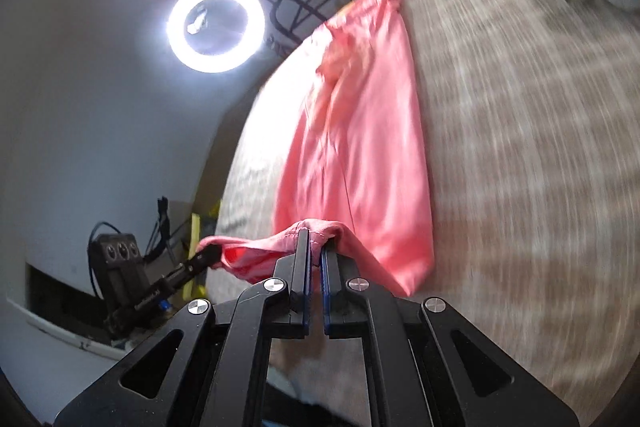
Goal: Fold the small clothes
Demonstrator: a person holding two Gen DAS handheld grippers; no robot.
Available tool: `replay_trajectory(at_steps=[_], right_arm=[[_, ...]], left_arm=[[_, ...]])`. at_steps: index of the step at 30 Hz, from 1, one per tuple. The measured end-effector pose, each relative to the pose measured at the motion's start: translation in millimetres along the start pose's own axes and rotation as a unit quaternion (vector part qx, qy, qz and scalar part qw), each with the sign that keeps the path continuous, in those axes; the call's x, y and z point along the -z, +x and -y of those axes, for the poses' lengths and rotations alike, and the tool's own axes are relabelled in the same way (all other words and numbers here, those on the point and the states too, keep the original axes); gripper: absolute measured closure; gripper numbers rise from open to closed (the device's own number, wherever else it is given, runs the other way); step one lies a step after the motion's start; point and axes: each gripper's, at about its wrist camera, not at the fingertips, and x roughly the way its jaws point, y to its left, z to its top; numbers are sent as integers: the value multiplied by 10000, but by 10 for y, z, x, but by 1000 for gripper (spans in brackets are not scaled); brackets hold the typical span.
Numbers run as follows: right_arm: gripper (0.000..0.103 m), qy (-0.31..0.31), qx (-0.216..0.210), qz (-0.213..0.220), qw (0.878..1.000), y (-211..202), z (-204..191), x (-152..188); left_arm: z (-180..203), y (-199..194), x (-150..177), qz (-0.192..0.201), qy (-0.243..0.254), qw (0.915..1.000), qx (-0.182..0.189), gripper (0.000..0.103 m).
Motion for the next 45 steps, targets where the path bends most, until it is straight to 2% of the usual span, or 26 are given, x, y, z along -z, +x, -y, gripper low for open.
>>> replay_trajectory(at_steps=[12, 18, 22, 24, 26, 27, 28, 30, 32, 34, 37, 42, 45], right_arm=[[100, 276, 96, 392, 9988, 432, 147, -811], [100, 617, 386, 362, 9967, 680, 431, -1013], [100, 623, 511, 322, 9962, 766, 507, -1075], [100, 559, 563, 302, 9964, 799, 511, -1101], [96, 477, 643, 279, 9964, 788, 506, -1114], [96, 393, 740, 259, 9961, 771, 486, -1129], [96, 295, 780, 249, 9962, 744, 465, -1131], [96, 11, 798, 291, 9964, 666, 392, -1128], [96, -313, 729, 259, 9965, 592, 293, -1100], [96, -707, 508, 48, 9962, 561, 180, -1029], [96, -1223, 547, -281, 9906, 630, 74, -889], [96, -1384, 592, -721, 9860, 962, 77, -779], [96, -1404, 603, -801, 9850, 1122, 62, -807]], left_arm=[[-231, 722, -765, 111, -110, 9996, -226, 100], [-327, 1088, -864, -95, -250, 9991, -315, 100], [-360, 1212, -898, -126, -304, 9987, -384, 100], [-380, 1236, -930, -69, -351, 9984, -446, 100], [-414, 1245, -968, -76, -415, 9978, -511, 96], [-440, 1221, -983, -68, -445, 9978, -479, 87], [-464, 1178, -1002, -6, -484, 9976, -491, 72], [-493, 1022, -1016, 283, -478, 9970, -532, 63], [-480, 907, -1018, 408, -326, 9970, -564, 63], [-446, 805, -977, 416, -77, 9978, -506, 63], [-390, 820, -883, 169, 256, 9983, -493, 63], [-279, 1120, -776, -351, 488, 9977, -321, 66], [-236, 1320, -789, -487, 439, 9971, -377, 67]])
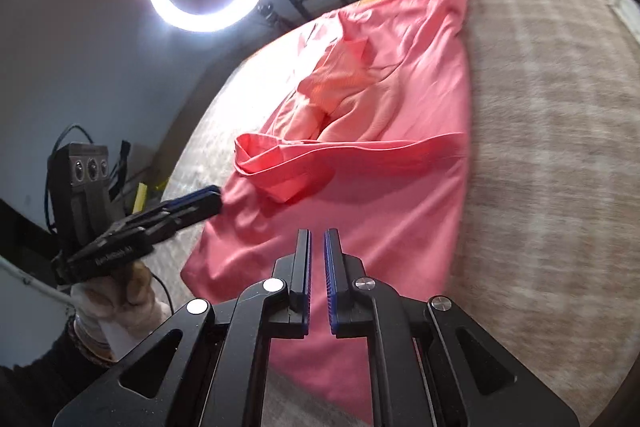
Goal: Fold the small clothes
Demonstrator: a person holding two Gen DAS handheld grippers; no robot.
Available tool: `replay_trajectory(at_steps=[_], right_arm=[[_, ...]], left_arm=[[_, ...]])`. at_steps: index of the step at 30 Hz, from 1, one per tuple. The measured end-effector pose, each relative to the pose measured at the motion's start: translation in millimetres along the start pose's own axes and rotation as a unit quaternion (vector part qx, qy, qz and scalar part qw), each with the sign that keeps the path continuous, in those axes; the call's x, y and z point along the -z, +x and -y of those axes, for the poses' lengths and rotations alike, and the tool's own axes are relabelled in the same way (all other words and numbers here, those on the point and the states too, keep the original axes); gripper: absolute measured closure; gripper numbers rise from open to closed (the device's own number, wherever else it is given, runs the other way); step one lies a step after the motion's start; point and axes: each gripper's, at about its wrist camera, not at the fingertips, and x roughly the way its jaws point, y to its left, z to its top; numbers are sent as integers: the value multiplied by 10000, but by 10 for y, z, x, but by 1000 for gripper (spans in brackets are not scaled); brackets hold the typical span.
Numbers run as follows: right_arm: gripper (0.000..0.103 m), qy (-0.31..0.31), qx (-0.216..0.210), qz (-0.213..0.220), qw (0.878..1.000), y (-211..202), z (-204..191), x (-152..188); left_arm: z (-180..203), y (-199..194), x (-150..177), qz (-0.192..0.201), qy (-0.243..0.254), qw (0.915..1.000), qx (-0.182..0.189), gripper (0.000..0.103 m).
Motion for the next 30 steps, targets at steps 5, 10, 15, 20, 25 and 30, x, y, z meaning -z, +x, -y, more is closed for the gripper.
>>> replay_trajectory(at_steps=[5, 10, 15, 20, 25, 30], right_arm=[[96, 93, 408, 260, 9988, 53, 53, -170], [96, 505, 588, 666, 9948, -86, 259, -345], [94, 742, 466, 975, 9914, -316, 418, -417], [75, 833, 546, 1129, 9886, -417, 594, -575], [75, 946, 318, 1359, 9857, -481, 810, -832], [75, 976, 365, 1230, 9869, -307, 1044, -1176]], left_arm=[[-124, 170, -200, 143, -399, 9964, -730, 67], [-307, 133, -335, 423, -646, 9888, -1281, 67], [-438, -45, -399, 610, -814, 9874, -1210, 67], [-404, -111, -552, 619, -793, 9904, -953, 67], [-378, -88, -930, 657, -531, 9931, -808, 67], [-597, 152, -1290, 654, -385, 9936, -835, 67]])
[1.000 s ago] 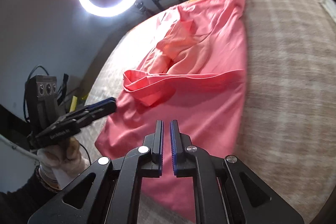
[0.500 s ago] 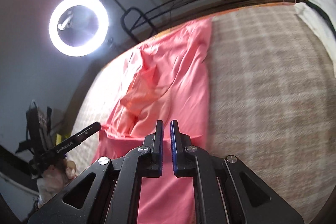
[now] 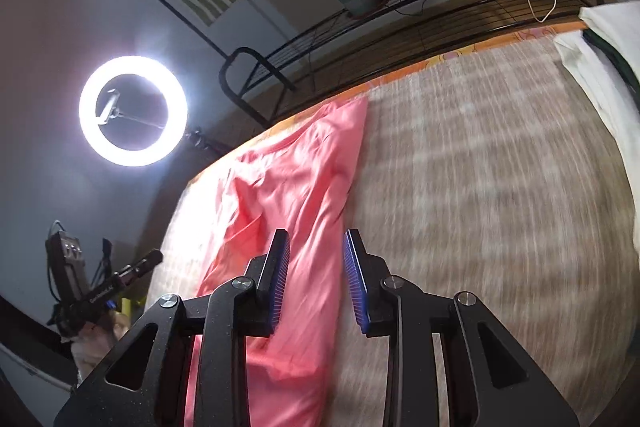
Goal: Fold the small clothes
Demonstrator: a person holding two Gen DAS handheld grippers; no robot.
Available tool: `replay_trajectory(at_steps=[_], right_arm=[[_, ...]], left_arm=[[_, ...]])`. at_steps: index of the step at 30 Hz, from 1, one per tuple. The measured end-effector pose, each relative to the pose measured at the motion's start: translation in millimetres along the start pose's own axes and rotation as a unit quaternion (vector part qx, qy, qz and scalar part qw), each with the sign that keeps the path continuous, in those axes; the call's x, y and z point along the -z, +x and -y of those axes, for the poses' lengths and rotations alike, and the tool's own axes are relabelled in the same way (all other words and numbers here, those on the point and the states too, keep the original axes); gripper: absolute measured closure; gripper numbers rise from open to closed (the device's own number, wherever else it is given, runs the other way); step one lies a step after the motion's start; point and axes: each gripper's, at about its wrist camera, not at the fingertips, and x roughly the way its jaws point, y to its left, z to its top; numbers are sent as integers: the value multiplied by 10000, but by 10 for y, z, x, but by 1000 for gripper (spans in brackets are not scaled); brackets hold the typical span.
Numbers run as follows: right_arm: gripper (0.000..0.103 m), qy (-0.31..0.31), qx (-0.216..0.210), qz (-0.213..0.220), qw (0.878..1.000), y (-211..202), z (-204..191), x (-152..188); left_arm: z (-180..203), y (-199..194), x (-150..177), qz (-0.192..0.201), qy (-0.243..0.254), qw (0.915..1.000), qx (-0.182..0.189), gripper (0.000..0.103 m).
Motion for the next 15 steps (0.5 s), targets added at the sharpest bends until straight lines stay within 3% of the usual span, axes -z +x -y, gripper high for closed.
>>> replay_trajectory(at_steps=[4, 15], right_arm=[[75, 103, -66, -67, 9999, 253, 115, -259], [78, 423, -150, -285, 9986, 991, 362, -880]], left_arm=[[-221, 381, -254, -284, -253, 9990, 214, 67], [-460, 1089, -687, -428, -387, 9974, 433, 67]])
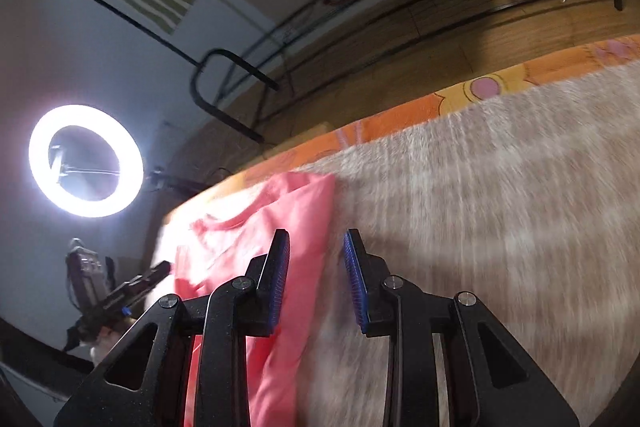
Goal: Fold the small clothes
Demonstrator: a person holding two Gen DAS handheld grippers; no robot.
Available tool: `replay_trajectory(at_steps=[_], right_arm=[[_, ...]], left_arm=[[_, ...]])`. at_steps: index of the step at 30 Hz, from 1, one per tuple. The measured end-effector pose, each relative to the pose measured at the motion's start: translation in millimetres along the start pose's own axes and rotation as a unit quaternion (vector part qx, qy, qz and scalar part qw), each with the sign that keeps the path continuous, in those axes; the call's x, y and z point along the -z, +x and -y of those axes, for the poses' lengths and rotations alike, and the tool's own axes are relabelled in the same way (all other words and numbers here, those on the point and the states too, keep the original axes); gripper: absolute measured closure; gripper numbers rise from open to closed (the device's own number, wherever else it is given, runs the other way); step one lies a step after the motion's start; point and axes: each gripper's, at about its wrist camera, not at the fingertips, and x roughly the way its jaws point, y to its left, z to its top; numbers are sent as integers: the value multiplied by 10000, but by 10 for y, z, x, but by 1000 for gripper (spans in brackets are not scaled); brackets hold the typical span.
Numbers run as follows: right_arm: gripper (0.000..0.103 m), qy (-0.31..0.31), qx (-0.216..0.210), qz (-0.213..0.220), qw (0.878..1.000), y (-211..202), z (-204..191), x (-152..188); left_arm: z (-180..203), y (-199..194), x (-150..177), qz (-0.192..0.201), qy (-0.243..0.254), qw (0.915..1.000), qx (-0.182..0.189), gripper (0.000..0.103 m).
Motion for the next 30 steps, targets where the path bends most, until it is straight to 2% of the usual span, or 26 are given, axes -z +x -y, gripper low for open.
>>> replay_trajectory(at_steps=[3, 4, 5, 8, 11, 13, 15, 16, 17, 19, 20, 25, 26, 27, 28, 30], right_arm=[[79, -113, -60, -7, 9999, 111, -43, -82], [93, -197, -26, -47, 9998, 156, -73, -105], [100, -299, 48, -117, 9995, 200, -110, -124], [101, -1039, 614, 71, 9927, 211, -326, -186], [101, -1241, 746, 137, 9894, 228, -362, -216], [99, -1235, 745, 51, 9895, 226, -326, -182], [99, -969, 524, 4, 9939, 193, -225, -185], [93, -839, 431, 24, 9955, 156, -184, -176], [82, -718, 352, 72, 9968, 129, -139, -177], [71, -581, 299, 135, 9978, 114, -94, -183], [71, -558, 282, 120, 9980, 129, -101, -187], [70, -769, 316, -6, 9965, 234, -266, -169], [74, -877, 384, -27, 9954, 262, -315, -156], [80, -993, 439, -65, 9941, 288, -358, -138], [99, -1144, 562, -150, 9917, 336, -416, -117], [99, -1312, 751, -110, 9884, 347, -482, -91]], left_arm=[[-8, 47, -71, 2, 27, 10000, 78, 67], [-7, 51, -100, 29, 7, 9999, 113, 67], [4, 53, -124, 36, 8, 9999, 139, 67], [26, 82, -194, 56, 91, 9998, 162, 67], [77, 122, -216, 14, 199, 9997, 159, 67], [111, 148, -227, -27, 251, 9996, 147, 67], [144, 160, -246, -4, 272, 9995, 136, 67], [159, 175, -260, -3, 275, 9995, 136, 67], [183, 201, -271, -20, 282, 9995, 130, 67], [223, 270, -278, -125, 332, 9993, 104, 67], [251, 314, -287, -215, 375, 9990, 58, 67], [316, 384, -344, -135, 341, 9992, -128, 67], [342, 405, -360, -102, 350, 9992, -161, 68], [355, 423, -369, -99, 386, 9990, -184, 88], [371, 444, -372, -123, 418, 9989, -193, 100], [422, 428, -359, -13, 481, 9984, -294, 100]])
